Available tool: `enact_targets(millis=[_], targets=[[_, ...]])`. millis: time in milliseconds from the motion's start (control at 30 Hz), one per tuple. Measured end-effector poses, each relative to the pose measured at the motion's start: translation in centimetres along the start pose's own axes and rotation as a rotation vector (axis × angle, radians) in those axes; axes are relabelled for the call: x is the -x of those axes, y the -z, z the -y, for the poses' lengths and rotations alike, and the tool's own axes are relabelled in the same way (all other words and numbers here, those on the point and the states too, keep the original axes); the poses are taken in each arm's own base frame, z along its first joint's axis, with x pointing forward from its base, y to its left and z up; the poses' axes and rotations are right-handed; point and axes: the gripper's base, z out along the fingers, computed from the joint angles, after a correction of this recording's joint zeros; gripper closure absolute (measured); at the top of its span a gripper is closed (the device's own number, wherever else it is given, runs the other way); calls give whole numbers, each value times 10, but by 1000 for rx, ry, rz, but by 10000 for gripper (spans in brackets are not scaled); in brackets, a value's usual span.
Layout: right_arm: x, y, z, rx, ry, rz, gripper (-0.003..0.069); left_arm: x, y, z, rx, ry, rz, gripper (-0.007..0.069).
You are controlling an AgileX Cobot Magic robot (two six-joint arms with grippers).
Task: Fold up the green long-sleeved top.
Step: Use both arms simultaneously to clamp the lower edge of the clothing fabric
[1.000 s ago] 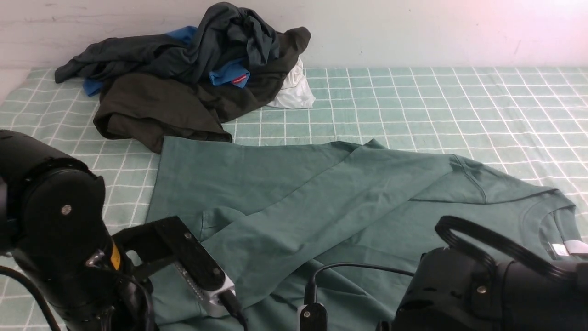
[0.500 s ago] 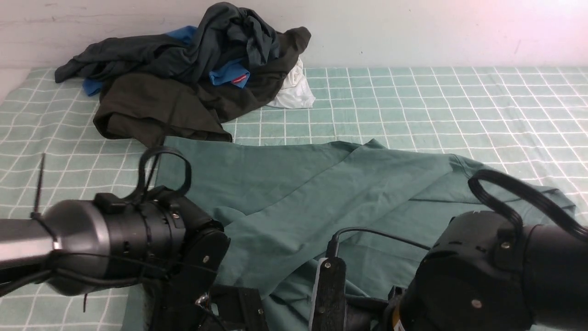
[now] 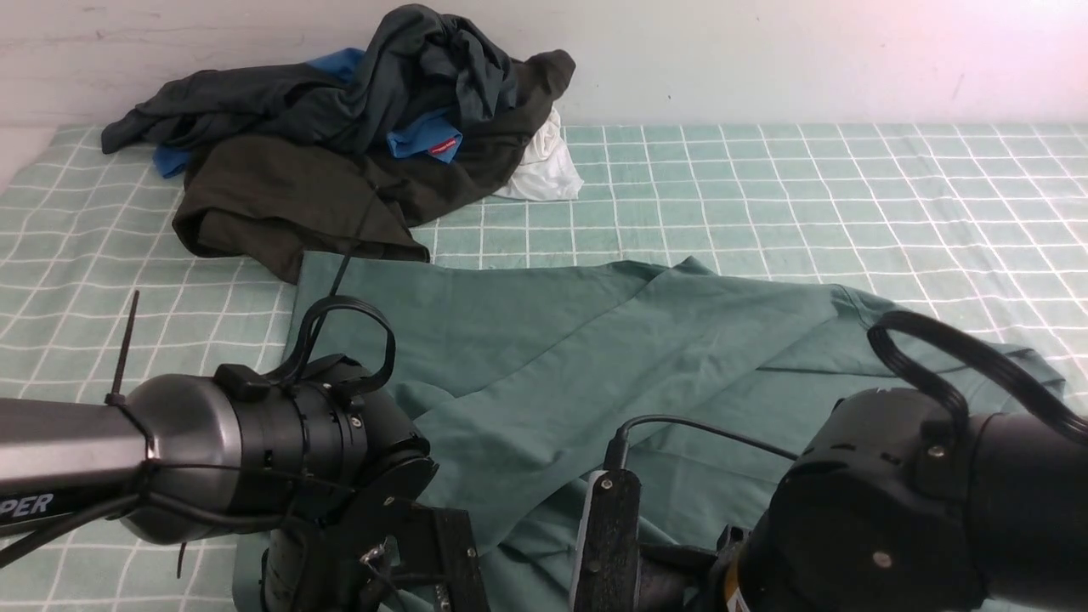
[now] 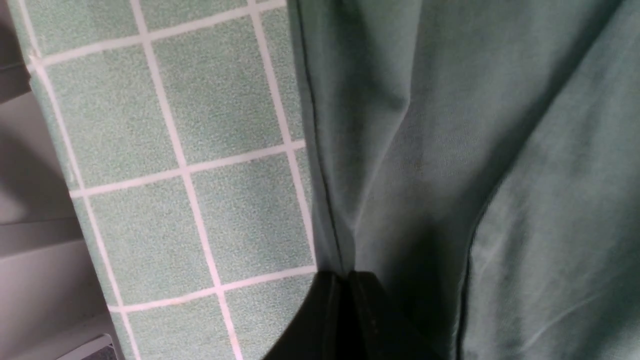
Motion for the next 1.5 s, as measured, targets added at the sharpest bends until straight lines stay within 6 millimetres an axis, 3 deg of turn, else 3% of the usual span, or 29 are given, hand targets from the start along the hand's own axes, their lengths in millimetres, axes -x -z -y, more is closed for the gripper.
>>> enact_targets(millis=[367,567,700,1067,1200,1333,1500], targets=[[0,0,0,0,-1,0,662,0,0,-2,20,-14,-3,339],[0,0,0,0,-4,0,662,-1,2,-2,15,22,-24,536],[0,0,0,0,-4,0,662,-1,7,-4,9,37,-47,617],[0,0,0,0,-4,0,662,-11,33,-2,-28,102,-76,628],[0,0,0,-2,-4,4,662,-10,24,4,-53,4,-29,628],[0,0,0,-2,-4,4,662,-15,-2,17,-57,-156,24,628],[0,0,0,-3,-4,6,662,-20,-5,20,-18,-193,59,627]])
